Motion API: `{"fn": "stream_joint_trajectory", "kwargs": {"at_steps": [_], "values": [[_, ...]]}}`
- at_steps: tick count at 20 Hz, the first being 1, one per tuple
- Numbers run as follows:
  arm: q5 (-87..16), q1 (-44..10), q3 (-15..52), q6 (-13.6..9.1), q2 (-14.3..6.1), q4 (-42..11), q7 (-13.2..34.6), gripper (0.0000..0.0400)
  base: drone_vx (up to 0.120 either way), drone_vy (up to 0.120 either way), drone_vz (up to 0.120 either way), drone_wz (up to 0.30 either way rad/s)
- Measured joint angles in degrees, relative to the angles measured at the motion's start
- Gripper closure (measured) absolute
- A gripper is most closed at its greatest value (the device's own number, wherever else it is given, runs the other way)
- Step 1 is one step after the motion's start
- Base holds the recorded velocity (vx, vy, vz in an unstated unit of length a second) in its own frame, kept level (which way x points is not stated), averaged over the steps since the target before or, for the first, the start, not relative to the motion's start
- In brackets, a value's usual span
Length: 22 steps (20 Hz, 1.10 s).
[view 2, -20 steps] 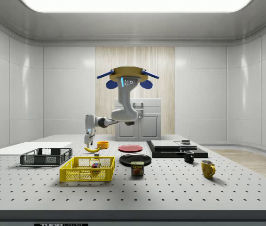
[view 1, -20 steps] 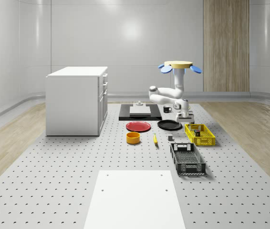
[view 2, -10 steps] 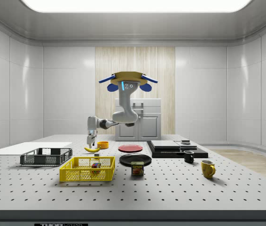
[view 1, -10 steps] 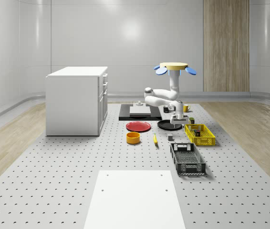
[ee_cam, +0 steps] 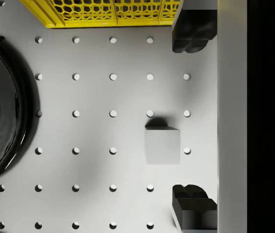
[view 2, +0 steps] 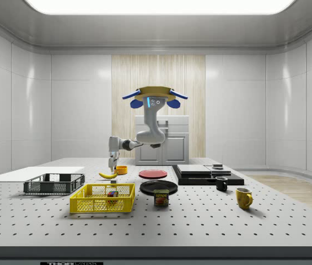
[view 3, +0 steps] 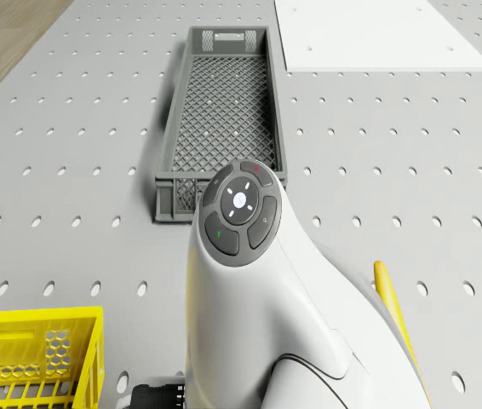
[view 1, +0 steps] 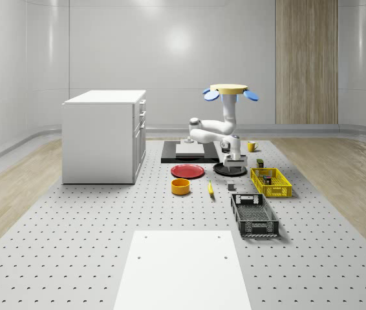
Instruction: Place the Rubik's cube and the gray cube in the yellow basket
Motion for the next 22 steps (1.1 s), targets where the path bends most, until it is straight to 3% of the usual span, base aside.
{"fn": "stream_joint_trajectory", "kwargs": {"at_steps": [6, 11, 16, 22], "values": [[0.0, 0.0, 0.0, 0.0, 0.0, 0.0, 0.0, 0.0000, 0.000, -0.120, -0.120, 0.000], [0.0, 0.0, 0.0, 0.0, 0.0, 0.0, 0.0, 0.0000, 0.000, 0.000, -0.008, 0.000], [0.0, 0.0, 0.0, 0.0, 0.0, 0.0, 0.0, 0.0000, 0.000, 0.000, -0.104, 0.000], [-2.8, -0.5, -2.9, 1.1, 0.0, 0.7, 0.0, 0.0000, 0.000, 0.000, 0.000, 0.000]]}}
